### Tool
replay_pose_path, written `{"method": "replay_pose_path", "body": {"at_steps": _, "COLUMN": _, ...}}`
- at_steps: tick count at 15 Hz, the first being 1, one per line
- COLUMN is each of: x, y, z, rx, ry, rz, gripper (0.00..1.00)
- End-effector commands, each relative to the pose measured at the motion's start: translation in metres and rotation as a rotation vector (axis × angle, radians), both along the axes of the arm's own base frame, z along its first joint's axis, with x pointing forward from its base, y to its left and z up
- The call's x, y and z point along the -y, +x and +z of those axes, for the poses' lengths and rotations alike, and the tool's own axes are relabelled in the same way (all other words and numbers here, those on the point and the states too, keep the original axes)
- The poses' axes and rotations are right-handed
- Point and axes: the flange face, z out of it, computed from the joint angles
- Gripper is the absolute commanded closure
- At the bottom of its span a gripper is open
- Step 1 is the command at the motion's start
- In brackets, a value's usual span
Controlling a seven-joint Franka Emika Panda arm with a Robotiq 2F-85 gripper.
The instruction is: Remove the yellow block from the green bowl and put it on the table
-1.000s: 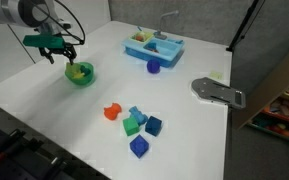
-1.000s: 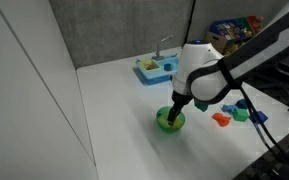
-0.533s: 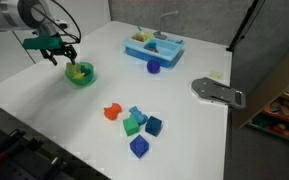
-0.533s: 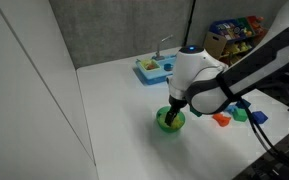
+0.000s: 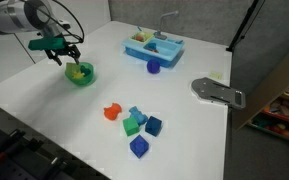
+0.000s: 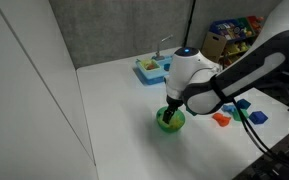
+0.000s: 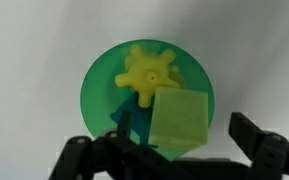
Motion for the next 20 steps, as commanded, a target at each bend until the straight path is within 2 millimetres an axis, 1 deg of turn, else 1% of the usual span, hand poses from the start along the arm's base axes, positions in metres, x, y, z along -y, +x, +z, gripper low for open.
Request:
{"method": "replay_pose_path", "body": {"at_steps": 1, "x": -0.005, "y": 0.012, "z": -0.007, "rx": 0.016, "ry": 0.004, "rz": 0.001, "gripper": 0.00}}
{"method": "replay_pose_path", "body": {"at_steps": 4, "x": -0.007, "y": 0.015, "z": -0.013, "rx": 0.009, "ry": 0.012, "rz": 0.003, "gripper": 0.00}}
{"method": "replay_pose_path", "body": {"at_steps": 5, "x": -0.007, "y": 0.016, "z": -0.015, "rx": 0.008, "ry": 0.011, "rz": 0.005, "gripper": 0.23}}
{"method": "replay_pose_path", "body": {"at_steps": 6, "x": -0.007, "y": 0.016, "z": -0.016, "rx": 0.007, "ry": 0.011, "rz": 0.006, "gripper": 0.27}}
{"method": "replay_pose_path", "body": {"at_steps": 7, "x": -0.007, "y": 0.016, "z": -0.017, "rx": 0.006, "ry": 0.011, "rz": 0.006, "gripper": 0.33}}
{"method": "replay_pose_path", "body": {"at_steps": 8, "x": -0.007, "y": 0.017, "z": -0.018, "rx": 0.006, "ry": 0.011, "rz": 0.007, "gripper": 0.44}}
{"method": "replay_pose_path", "body": {"at_steps": 10, "x": -0.007, "y": 0.017, "z": -0.018, "rx": 0.006, "ry": 0.011, "rz": 0.010, "gripper": 0.60}}
{"method": "replay_pose_path", "body": {"at_steps": 11, "x": -0.008, "y": 0.016, "z": -0.014, "rx": 0.008, "ry": 0.014, "rz": 0.013, "gripper": 0.65}}
{"method": "replay_pose_path", "body": {"at_steps": 13, "x": -0.010, "y": 0.013, "z": -0.002, "rx": 0.018, "ry": 0.016, "rz": 0.012, "gripper": 0.68}}
{"method": "replay_pose_path", "body": {"at_steps": 15, "x": -0.011, "y": 0.012, "z": 0.012, "rx": 0.027, "ry": 0.025, "rz": 0.006, "gripper": 0.69}}
{"method": "replay_pose_path", "body": {"at_steps": 17, "x": -0.011, "y": 0.011, "z": 0.029, "rx": 0.044, "ry": 0.033, "rz": -0.001, "gripper": 0.69}}
{"method": "replay_pose_path", "body": {"at_steps": 20, "x": -0.006, "y": 0.016, "z": 0.058, "rx": 0.083, "ry": 0.036, "rz": -0.018, "gripper": 0.69}}
